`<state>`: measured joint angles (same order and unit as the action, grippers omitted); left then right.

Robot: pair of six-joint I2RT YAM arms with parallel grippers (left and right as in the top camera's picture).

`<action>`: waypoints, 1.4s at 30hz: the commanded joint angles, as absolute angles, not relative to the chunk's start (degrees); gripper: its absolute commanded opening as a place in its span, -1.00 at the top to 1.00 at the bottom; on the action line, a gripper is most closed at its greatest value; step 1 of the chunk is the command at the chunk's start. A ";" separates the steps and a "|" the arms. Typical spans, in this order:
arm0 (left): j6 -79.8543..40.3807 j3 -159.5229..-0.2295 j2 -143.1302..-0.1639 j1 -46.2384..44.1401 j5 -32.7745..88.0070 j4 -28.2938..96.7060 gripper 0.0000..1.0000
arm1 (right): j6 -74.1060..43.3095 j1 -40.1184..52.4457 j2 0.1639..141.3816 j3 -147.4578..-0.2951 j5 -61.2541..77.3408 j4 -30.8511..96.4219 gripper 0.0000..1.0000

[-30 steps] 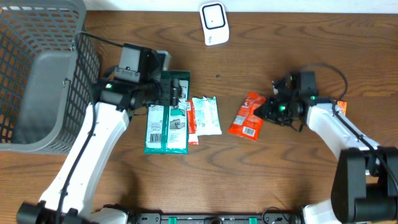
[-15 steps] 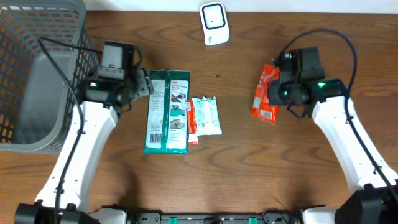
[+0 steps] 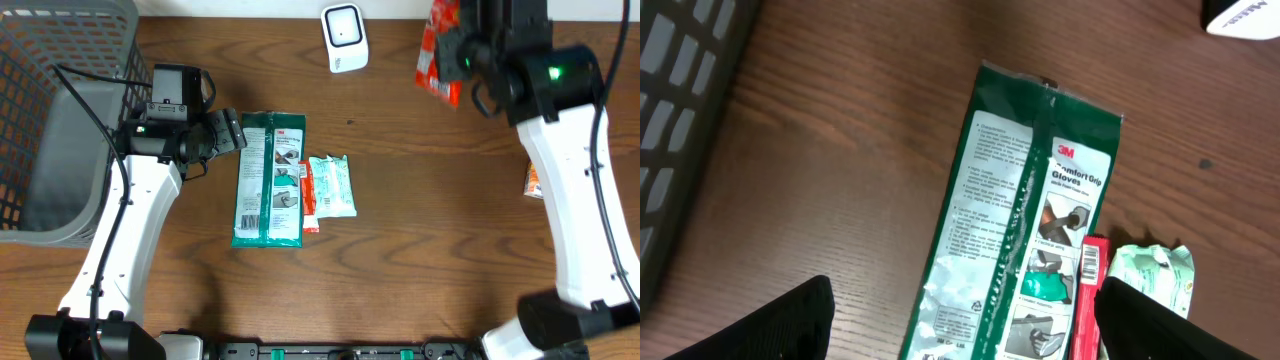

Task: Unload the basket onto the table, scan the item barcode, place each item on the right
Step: 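Lift the red bag with the right gripper to the scanner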

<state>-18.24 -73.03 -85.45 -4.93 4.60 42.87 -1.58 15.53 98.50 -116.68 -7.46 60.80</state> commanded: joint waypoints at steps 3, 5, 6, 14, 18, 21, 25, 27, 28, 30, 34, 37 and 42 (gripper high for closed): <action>-18.55 -72.99 -85.84 -4.78 4.95 42.85 -0.68 | 1.52 18.55 109.25 -131.17 -13.30 56.73 0.98; -18.55 -72.99 -85.84 -4.78 4.95 42.85 -0.68 | 4.56 19.99 111.87 -131.15 -16.10 52.16 0.98; -18.55 -72.99 -85.84 -4.78 4.95 42.85 -0.68 | 6.20 20.78 113.32 -131.15 -18.15 50.24 0.98; -18.55 -72.99 -85.86 -4.78 4.95 42.83 -0.68 | 24.23 26.59 125.60 -131.15 -33.74 30.63 0.98; -18.55 -72.99 -85.84 -4.78 4.95 42.85 -0.68 | 38.00 29.10 133.45 -131.15 -41.58 15.22 0.98; -18.55 -72.99 -85.84 -4.78 4.95 42.83 -0.68 | 50.13 30.30 139.52 -131.15 -44.88 1.85 0.98; -18.55 -72.99 -85.84 -4.78 4.95 42.85 -0.68 | 64.71 31.03 146.89 -131.15 -45.84 -14.96 0.98; -18.55 -72.99 -85.84 -4.78 4.95 42.85 -0.68 | 71.18 31.18 150.36 -131.15 -45.67 -22.50 0.98; -18.55 -72.99 -85.84 -4.78 4.95 42.85 -0.68 | 73.78 31.24 152.05 -131.15 -45.15 -26.04 0.98; -18.55 -72.99 -85.84 -4.78 4.95 42.85 -0.68 | 74.65 31.51 154.69 -131.15 -44.03 -29.58 0.98; -18.55 -72.99 -85.84 -4.78 4.95 42.85 -0.68 | 69.65 32.38 157.56 -131.15 -43.40 -27.38 0.98; -18.55 -72.99 -85.84 -4.78 4.95 42.83 -0.68 | 58.57 32.84 157.62 -131.15 -42.63 -20.18 0.98; -18.55 -72.99 -85.84 -4.78 4.95 42.85 -0.68 | 50.17 33.61 157.62 -131.15 -42.57 -16.86 0.98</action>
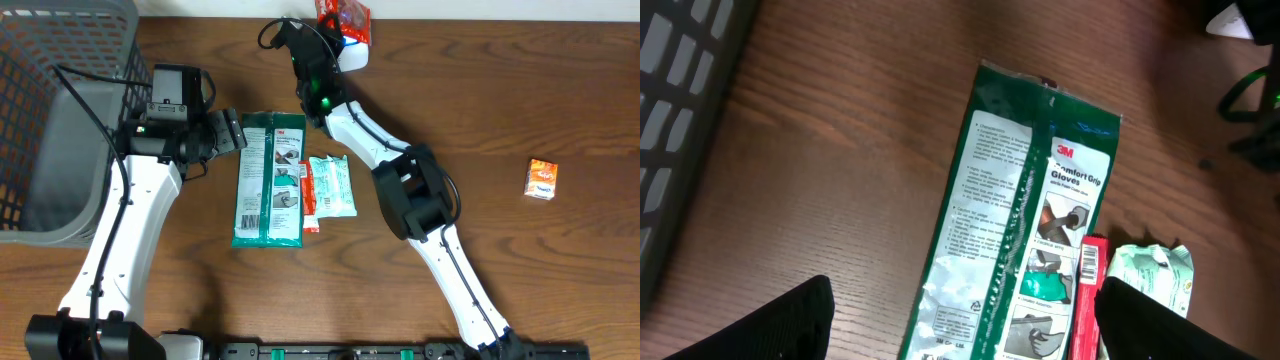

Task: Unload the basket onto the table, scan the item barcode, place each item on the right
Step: 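Lift the red bag with the right gripper to the scanner, then hold the red bag's barcode over the white scanner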

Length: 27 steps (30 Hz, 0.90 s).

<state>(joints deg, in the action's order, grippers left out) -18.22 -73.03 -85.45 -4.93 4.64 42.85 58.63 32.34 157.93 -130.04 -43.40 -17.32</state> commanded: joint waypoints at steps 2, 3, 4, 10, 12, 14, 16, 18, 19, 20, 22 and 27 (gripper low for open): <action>-18.55 -72.99 -85.84 -4.78 4.95 42.85 -0.68 | 48.03 33.69 157.62 -131.15 -42.57 -16.86 0.98; -18.55 -72.99 -85.84 -4.78 4.95 42.83 -0.68 | 46.87 33.69 157.62 -131.15 -42.57 -16.88 0.98; -18.55 -72.99 -85.84 -4.78 4.95 42.85 -0.68 | 45.63 33.69 157.62 -131.15 -42.54 -16.88 0.98; -18.55 -72.99 -85.84 -4.78 4.95 42.85 -0.68 | 38.30 33.56 157.62 -131.15 -40.47 -15.68 0.98; -18.55 -72.99 -85.84 -4.78 4.95 42.85 -0.68 | 37.12 33.52 157.62 -131.15 -39.33 -15.05 0.98; -18.55 -72.99 -85.84 -4.78 4.95 42.85 -0.68 | 36.64 33.47 157.62 -131.15 -38.96 -14.26 0.98; -18.55 -72.99 -85.86 -4.78 4.95 42.85 -0.68 | 36.64 33.36 157.62 -131.15 -39.13 -14.28 0.98; -18.55 -72.99 -85.86 -4.78 4.95 42.85 -0.68 | 35.16 33.06 157.62 -131.15 -39.51 -14.41 0.99; -18.55 -72.99 -85.84 -4.78 4.95 42.85 -0.68 | 33.82 32.93 157.62 -131.15 -39.94 -14.55 0.98; -18.55 -72.99 -85.84 -4.78 4.95 42.83 -0.68 | 30.79 32.69 157.62 -131.15 -40.88 -14.79 0.98; -18.55 -72.99 -85.84 -4.78 4.95 42.85 -0.68 | 28.64 32.18 157.62 -131.15 -40.91 -14.74 0.98; -18.55 -72.99 -85.84 -4.78 4.95 42.83 -0.68 | 28.29 31.42 157.62 -131.15 -42.22 -14.72 0.98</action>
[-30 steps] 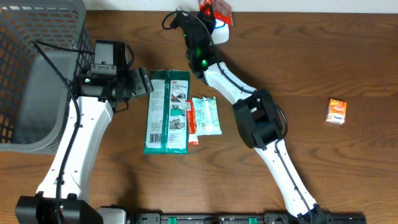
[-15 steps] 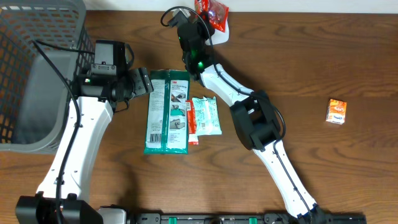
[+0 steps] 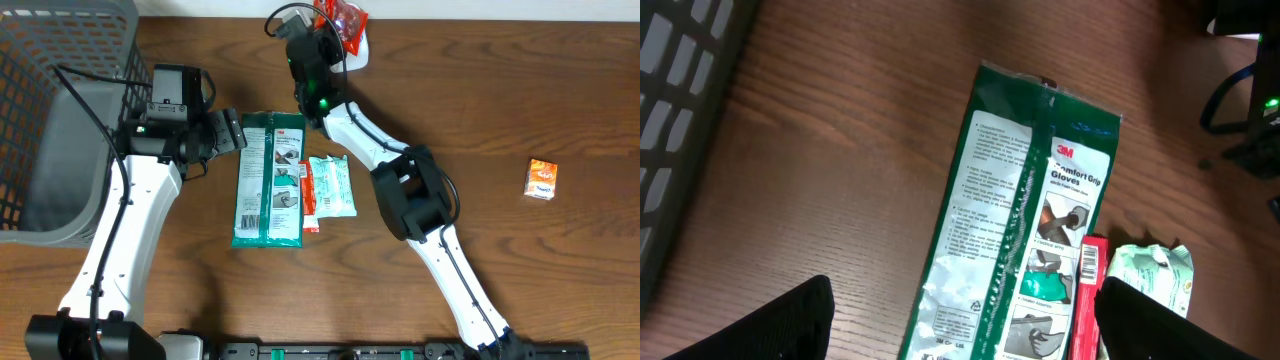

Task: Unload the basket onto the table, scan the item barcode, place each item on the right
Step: 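Hold the red bag's barcode over the white scanner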

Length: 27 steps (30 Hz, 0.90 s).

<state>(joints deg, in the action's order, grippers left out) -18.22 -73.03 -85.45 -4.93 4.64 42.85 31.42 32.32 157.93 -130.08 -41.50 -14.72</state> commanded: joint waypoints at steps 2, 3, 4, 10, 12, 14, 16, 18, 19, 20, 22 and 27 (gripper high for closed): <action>-18.55 -72.99 -85.84 -4.78 4.95 42.85 -0.68 | 28.29 31.44 157.62 -131.15 -42.17 -14.76 0.98; -18.55 -72.97 -85.86 -4.78 4.95 42.83 -0.68 | 28.29 31.44 157.62 -131.15 -42.17 -14.76 0.98; -18.55 -72.99 -85.84 -4.78 4.95 42.85 -0.68 | 28.27 31.51 157.62 -131.15 -42.15 -14.76 0.98; -18.55 -72.99 -85.86 -4.78 4.95 42.83 -0.68 | 26.57 31.33 157.62 -131.15 -42.15 -14.76 0.98; -18.55 -72.99 -85.84 -4.78 4.95 42.85 -0.68 | 25.28 31.33 157.62 -131.15 -42.13 -14.76 0.98; -18.55 -72.99 -85.84 -4.78 4.95 42.85 -0.68 | 23.03 31.33 157.62 -131.15 -42.15 -14.76 0.98; -18.55 -72.99 -85.84 -4.78 4.95 42.83 -0.68 | 22.79 31.33 157.60 -131.15 -42.15 -14.76 0.98; -18.55 -72.99 -85.84 -4.78 4.95 42.85 -0.68 | 23.05 31.38 157.38 -131.15 -42.17 -14.70 0.98; -18.55 -72.99 -85.84 -4.78 4.95 42.85 -0.68 | 23.24 31.38 157.03 -131.15 -42.15 -14.41 0.98; -18.55 -72.99 -85.84 -4.78 4.95 42.85 -0.68 | 23.33 31.38 156.27 -131.15 -42.15 -13.93 0.98; -18.55 -72.99 -85.84 -4.78 4.95 42.85 -0.68 | 23.42 31.38 155.04 -131.15 -42.15 -12.49 0.98; -18.55 -72.99 -85.84 -4.78 4.95 42.83 -0.68 | 22.79 31.38 148.29 -131.15 -42.13 -2.94 0.98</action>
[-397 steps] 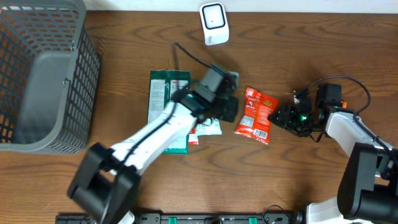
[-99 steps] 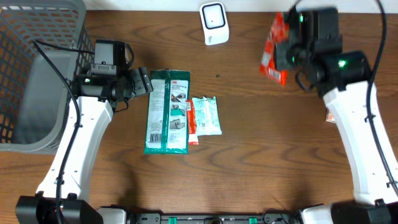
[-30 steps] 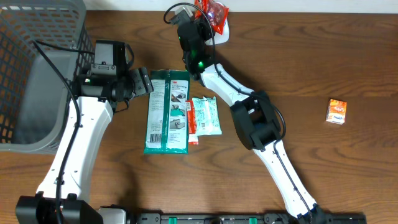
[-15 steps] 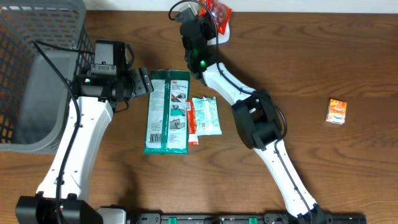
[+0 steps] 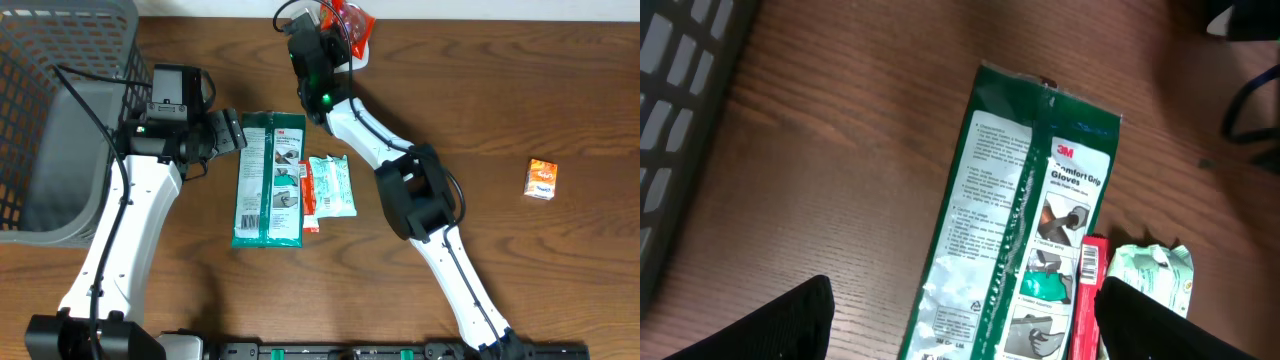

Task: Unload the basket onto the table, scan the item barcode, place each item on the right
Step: 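Hold the red bag's barcode over the white scanner, then carry the red bag right and set it beside the orange packet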

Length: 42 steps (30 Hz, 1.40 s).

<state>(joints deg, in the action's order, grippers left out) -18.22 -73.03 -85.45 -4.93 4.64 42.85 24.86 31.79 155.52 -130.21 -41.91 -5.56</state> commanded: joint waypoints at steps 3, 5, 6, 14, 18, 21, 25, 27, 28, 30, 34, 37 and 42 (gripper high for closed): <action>-18.55 -72.97 -85.86 -4.78 4.95 42.85 -0.68 | 22.70 31.48 141.91 -131.15 -41.54 4.58 0.98; -18.55 -72.99 -85.86 -4.78 4.95 42.85 -0.68 | 21.56 31.55 138.06 -131.15 -41.54 10.87 0.99; -18.55 -72.99 -85.84 -4.78 4.95 42.85 -0.68 | 19.29 31.55 135.63 -131.15 -41.52 15.94 0.98; -18.55 -72.99 -85.84 -4.78 4.95 42.85 -0.68 | -2.92 26.30 119.28 -131.15 -24.58 56.21 0.98; -18.55 -72.99 -85.84 -4.78 4.95 42.85 -0.68 | -3.38 20.97 116.97 -131.15 -11.38 65.80 0.98; -18.55 -72.99 -85.84 -4.78 4.95 42.85 -0.68 | -3.38 15.40 117.43 -130.93 -5.13 71.66 0.97; -18.55 -72.99 -85.84 -4.78 4.95 42.83 -0.68 | -3.36 8.19 117.82 -126.85 -3.14 74.46 0.97; -18.55 -72.99 -85.84 -4.78 4.95 42.85 -0.68 | -3.36 4.12 117.82 -122.17 -2.83 73.69 0.97; -18.55 -72.99 -85.84 -4.78 4.95 42.85 -0.68 | -3.36 2.87 117.82 -120.49 -2.57 73.25 0.97; -18.55 -72.99 -85.84 -4.78 4.95 42.83 -0.69 | -3.36 -0.49 117.82 -115.07 -2.22 71.35 0.97; -18.55 -72.99 -85.84 -4.78 4.95 42.85 -0.68 | -2.70 -5.04 117.82 -105.10 -2.24 64.01 0.98; -18.55 -72.99 -85.84 -4.78 4.95 42.85 -0.68 | -1.28 -7.53 117.82 -99.53 -2.24 58.33 0.98; -18.55 -72.99 -85.84 -4.78 4.95 42.85 -0.69 | 1.85 -9.41 117.82 -94.74 -2.81 52.69 0.98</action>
